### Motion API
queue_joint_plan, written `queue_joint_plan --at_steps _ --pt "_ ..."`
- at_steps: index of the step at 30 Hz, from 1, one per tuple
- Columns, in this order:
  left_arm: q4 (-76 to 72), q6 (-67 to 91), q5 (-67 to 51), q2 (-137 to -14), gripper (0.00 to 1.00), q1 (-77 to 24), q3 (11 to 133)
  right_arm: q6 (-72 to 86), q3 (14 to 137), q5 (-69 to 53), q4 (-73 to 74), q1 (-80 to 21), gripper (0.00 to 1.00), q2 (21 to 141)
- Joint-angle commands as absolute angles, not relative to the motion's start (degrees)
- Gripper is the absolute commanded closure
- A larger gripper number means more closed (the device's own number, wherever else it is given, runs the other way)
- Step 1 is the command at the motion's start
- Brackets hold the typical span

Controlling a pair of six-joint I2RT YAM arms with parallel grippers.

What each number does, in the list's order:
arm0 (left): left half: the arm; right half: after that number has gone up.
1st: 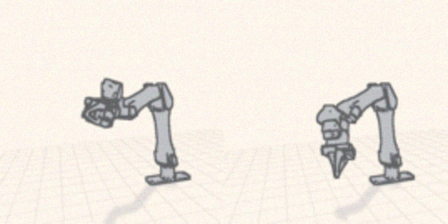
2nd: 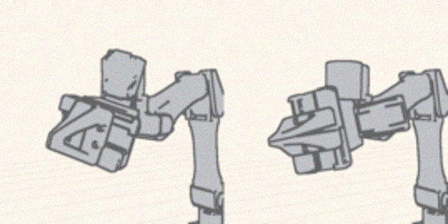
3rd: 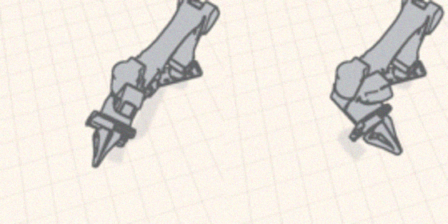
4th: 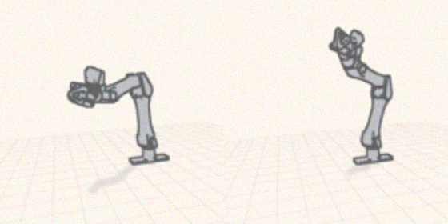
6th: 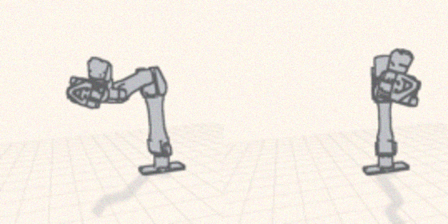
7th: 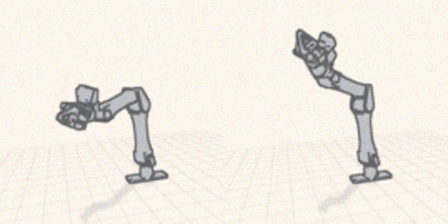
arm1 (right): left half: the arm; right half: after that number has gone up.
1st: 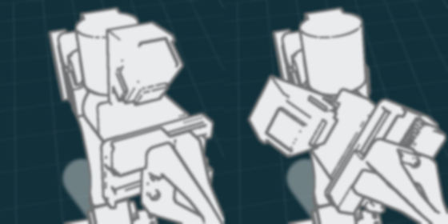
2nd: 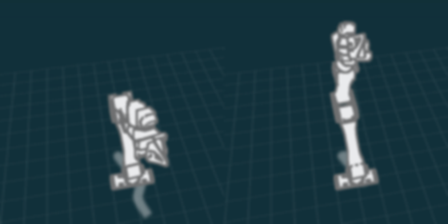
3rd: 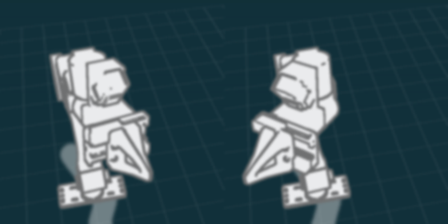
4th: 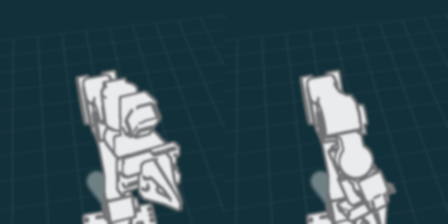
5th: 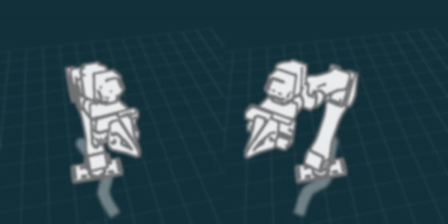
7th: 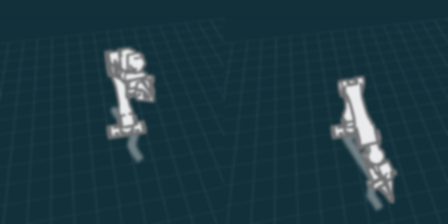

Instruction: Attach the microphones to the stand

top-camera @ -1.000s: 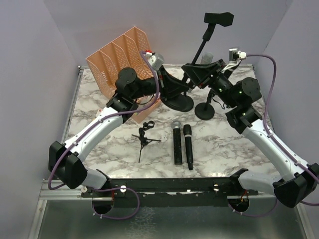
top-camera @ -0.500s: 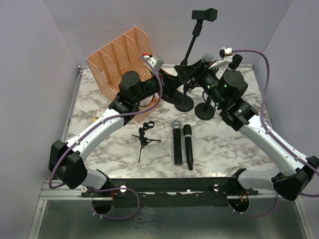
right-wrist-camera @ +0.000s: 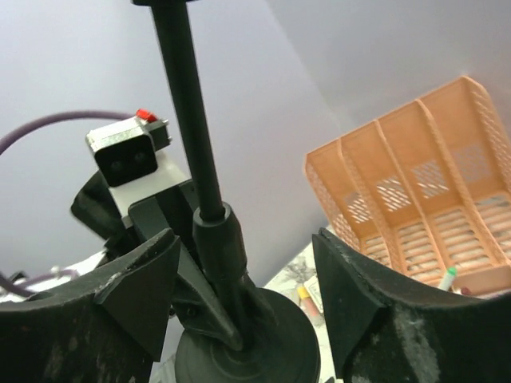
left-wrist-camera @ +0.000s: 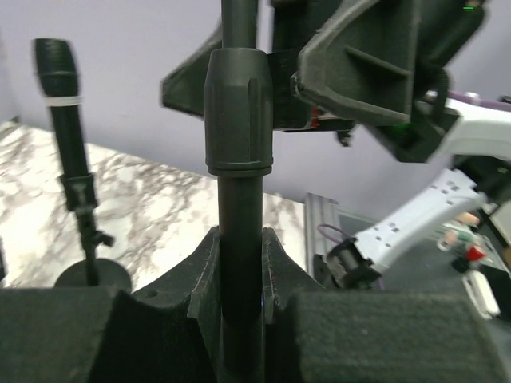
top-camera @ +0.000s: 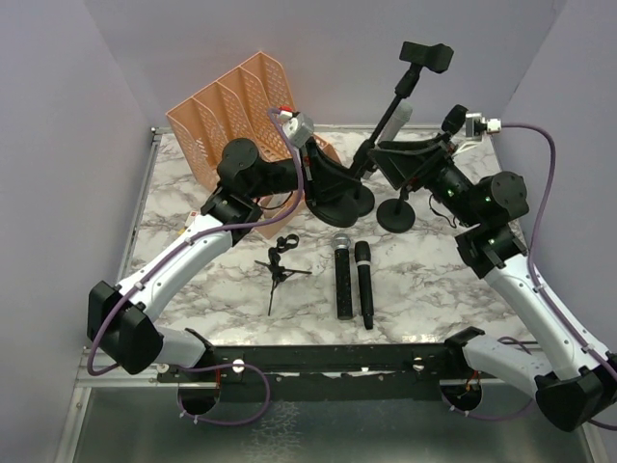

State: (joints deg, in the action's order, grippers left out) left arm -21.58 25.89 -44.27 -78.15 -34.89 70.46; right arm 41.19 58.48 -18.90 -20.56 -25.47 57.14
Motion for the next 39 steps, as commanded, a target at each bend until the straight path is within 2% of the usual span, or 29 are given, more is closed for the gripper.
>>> queue_joint_plan --at_steps 1,13,16,20,26,39 --pt "-28.9 30.6 -54.6 -75.5 1.00 -35.1 74.3 43.7 59.3 -32.1 -29.6 -25.0 0.33 58.1" --pt "-30.5 33.4 -58.4 -76.9 1.00 -35.3 76.4 44.2 62.5 -40.3 -34.9 -25.0 0.77 63.3" --pt "-30.5 33.8 -57.6 -77.7 1.00 -35.1 76.4 42.8 63.4 -40.0 -33.3 -25.0 0.87 64.3" --pt "-28.2 31.0 -53.0 -77.3 1.00 -33.1 75.3 39.0 65.5 -34.8 -26.4 -25.0 0.96 65.4" --pt "-9.7 13.6 -36.8 -76.8 1.00 -32.7 78.5 37.4 67.6 -24.6 -19.2 -25.4 0.99 67.4" --pt "-12.3 7.5 -20.8 -77.2 1.00 -32.8 76.5 33.3 77.6 5.7 -0.6 -35.8 0.99 72.3"
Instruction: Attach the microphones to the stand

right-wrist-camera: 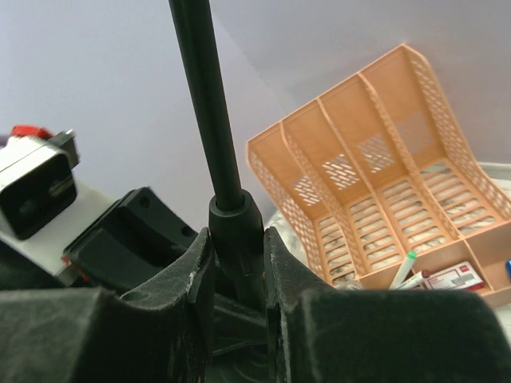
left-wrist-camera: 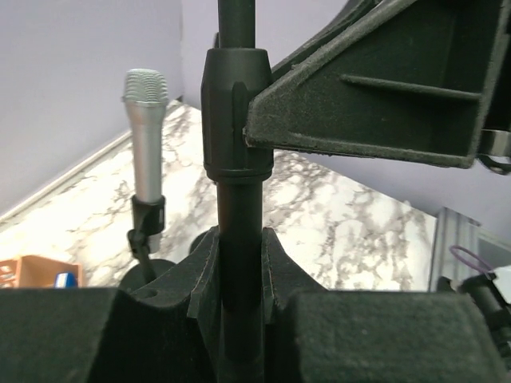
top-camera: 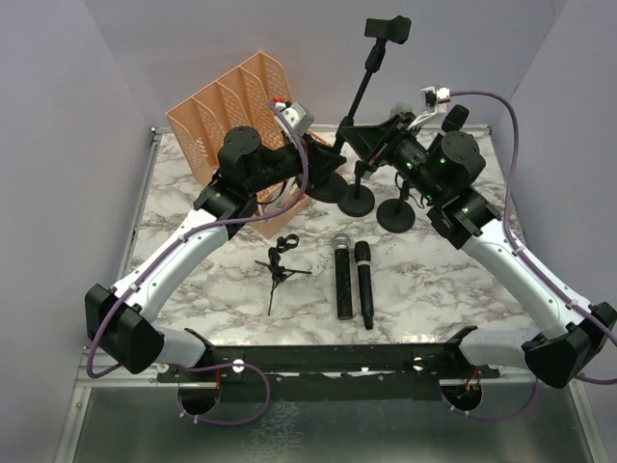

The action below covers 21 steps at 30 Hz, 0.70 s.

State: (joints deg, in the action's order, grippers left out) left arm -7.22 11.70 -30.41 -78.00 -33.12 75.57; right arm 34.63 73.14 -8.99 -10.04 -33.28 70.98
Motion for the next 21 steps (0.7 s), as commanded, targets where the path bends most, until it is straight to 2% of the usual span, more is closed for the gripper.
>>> queue_joint_plan --at_steps 1,3,4,8,10,21 --pt "-12.7 7.5 -20.6 -77.2 1.00 -32.8 76.1 33.4 78.7 7.7 1.7 -36.3 0.99 72.9" --pt "-13.7 8.0 -20.3 -77.2 1.00 -32.8 75.3 34.1 80.6 9.5 4.4 -36.9 0.98 74.0" --pt "-14.1 8.2 -20.6 -77.1 1.00 -32.8 74.8 34.3 81.0 9.1 4.5 -36.9 0.94 74.1" --pt "-15.7 9.8 -21.4 -76.2 1.00 -32.7 72.0 34.8 77.7 7.1 -2.1 -37.0 0.46 70.8" --pt "-16.3 10.7 -21.6 -75.5 1.00 -32.8 70.5 34.6 76.7 7.4 -4.8 -36.9 0.36 69.0" --pt "-18.5 13.1 -22.6 -73.8 1.00 -32.8 66.3 29.9 87.0 14.4 2.2 -36.9 0.30 75.4"
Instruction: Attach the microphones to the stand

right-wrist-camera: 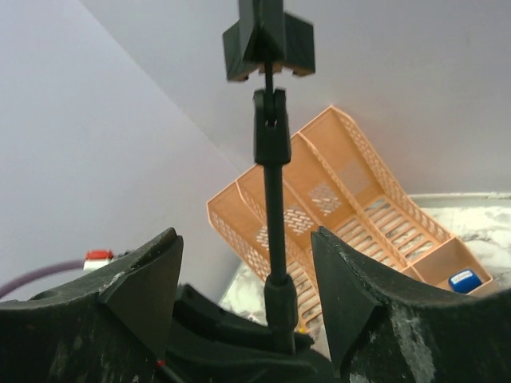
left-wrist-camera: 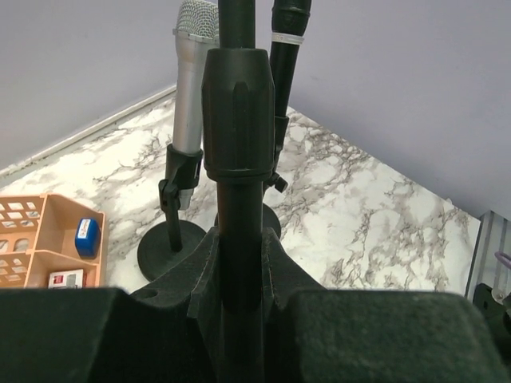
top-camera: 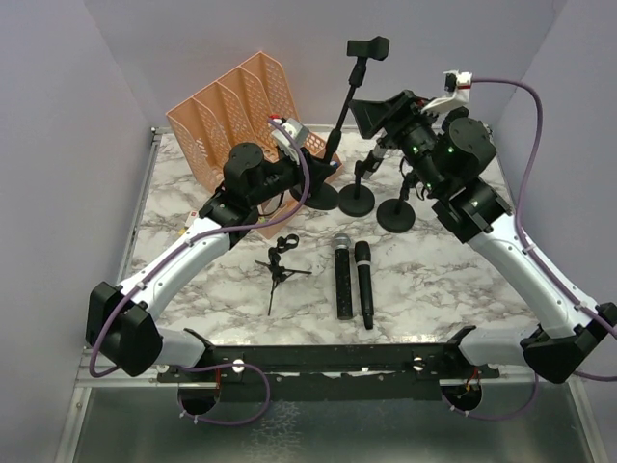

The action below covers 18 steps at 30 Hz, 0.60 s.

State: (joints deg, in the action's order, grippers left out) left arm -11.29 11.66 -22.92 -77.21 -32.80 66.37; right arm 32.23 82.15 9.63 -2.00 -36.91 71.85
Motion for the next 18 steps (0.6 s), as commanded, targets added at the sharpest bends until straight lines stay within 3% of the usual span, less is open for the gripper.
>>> queue_joint_plan --at_steps 1,10,15,18 --pt "-18.7 13.2 -22.8 -73.8 1.00 -32.7 66.1 29.7 88.7 15.1 3.9 -36.9 0.30 76.8" --pt "-19.7 14.2 -24.0 -73.7 1.00 -32.8 64.8 27.0 98.0 13.2 7.1 -36.9 0.34 84.8" --pt "-19.9 14.1 -24.4 -72.9 1.00 -32.8 63.8 25.0 96.8 8.7 2.0 -36.8 0.59 85.7" --pt "-19.9 14.1 -24.8 -72.4 0.95 -32.8 63.0 23.9 94.9 6.6 -2.2 -36.8 0.72 85.6"
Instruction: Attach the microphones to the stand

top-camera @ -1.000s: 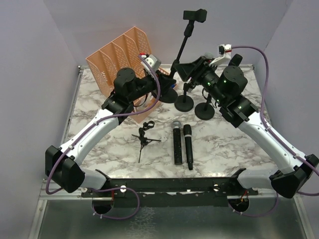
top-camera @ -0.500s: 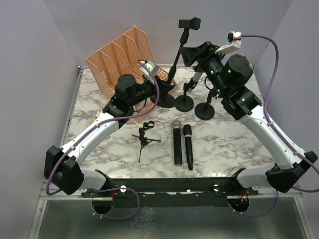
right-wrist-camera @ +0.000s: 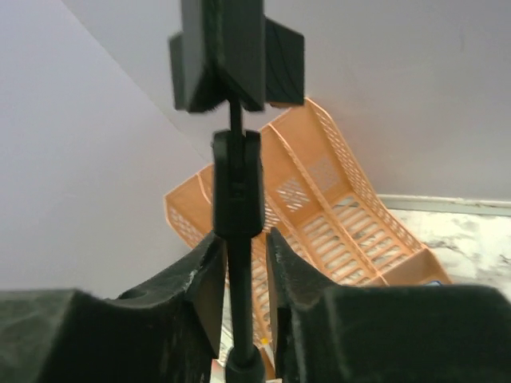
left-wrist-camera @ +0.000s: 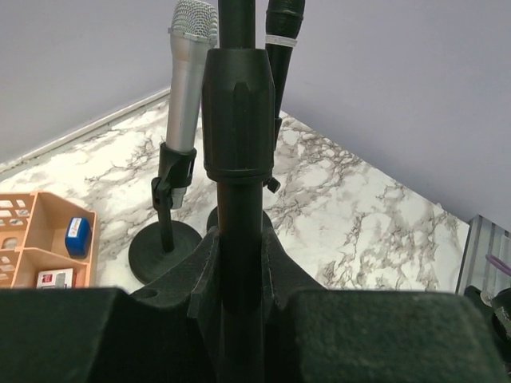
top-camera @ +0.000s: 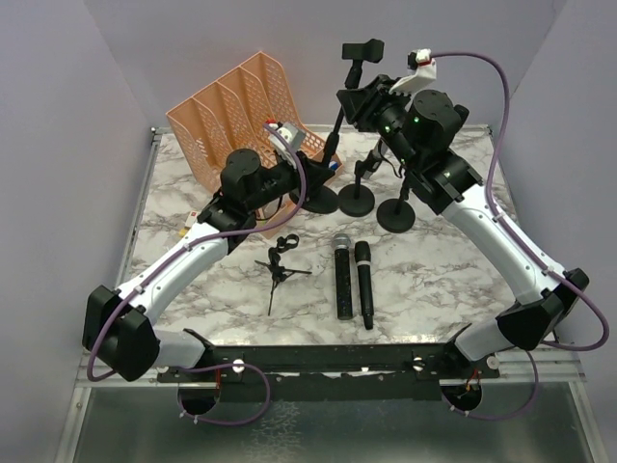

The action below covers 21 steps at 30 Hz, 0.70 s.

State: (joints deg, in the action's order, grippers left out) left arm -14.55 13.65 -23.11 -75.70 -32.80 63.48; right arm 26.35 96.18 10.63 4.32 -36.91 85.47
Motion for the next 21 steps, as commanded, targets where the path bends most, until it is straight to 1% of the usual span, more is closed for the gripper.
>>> queue_joint_plan --at_steps 1,3,5,6,8,9,10,11,14,16,18,21 --pt "-19.9 14.1 -24.8 -72.2 0.92 -32.8 62.7 23.4 93.9 5.8 -3.9 -36.8 0.76 85.3" --pt "-19.9 14.0 -24.7 -71.8 0.83 -32.8 61.9 21.5 91.7 3.5 -8.1 -36.8 0.87 84.7" --pt "-19.9 13.8 -24.2 -71.4 0.71 -32.8 61.1 19.9 89.5 1.1 -12.1 -36.8 0.95 84.2" --pt "-19.8 13.7 -24.0 -71.1 0.66 -32.8 60.6 19.0 88.8 0.5 -13.5 -36.8 0.98 84.1" --pt "-19.7 13.5 -23.5 -70.6 0.52 -32.8 59.7 17.4 87.6 -2.6 -16.3 -36.8 0.99 84.3" --pt "-19.5 13.6 -22.8 -70.3 0.42 -32.8 59.1 16.7 86.9 -3.4 -17.8 -36.8 0.99 84.3" --pt "-19.4 13.6 -22.0 -69.9 0.35 -32.8 58.6 16.2 86.0 -4.2 -19.5 -36.8 0.99 84.4" --pt "-19.3 13.6 -21.1 -69.4 0.30 -32.8 58.0 15.6 85.2 -5.0 -20.9 -36.8 0.99 84.3" --pt "-17.5 12.6 -17.7 -67.8 0.20 -32.7 56.9 14.6 82.7 -7.1 -25.4 -36.9 0.99 84.6" --pt "-14.8 11.6 -14.9 -66.7 0.15 -32.6 56.9 13.6 80.4 -8.0 -29.0 -36.8 0.99 84.9" --pt "-11.9 10.9 -12.4 -65.8 0.13 -32.7 57.2 12.4 78.1 -9.3 -32.5 -36.8 0.99 85.3" --pt "-7.9 10.4 -9.7 -64.3 0.12 -32.6 57.8 11.3 74.0 -11.3 -37.3 -36.8 0.99 86.0"
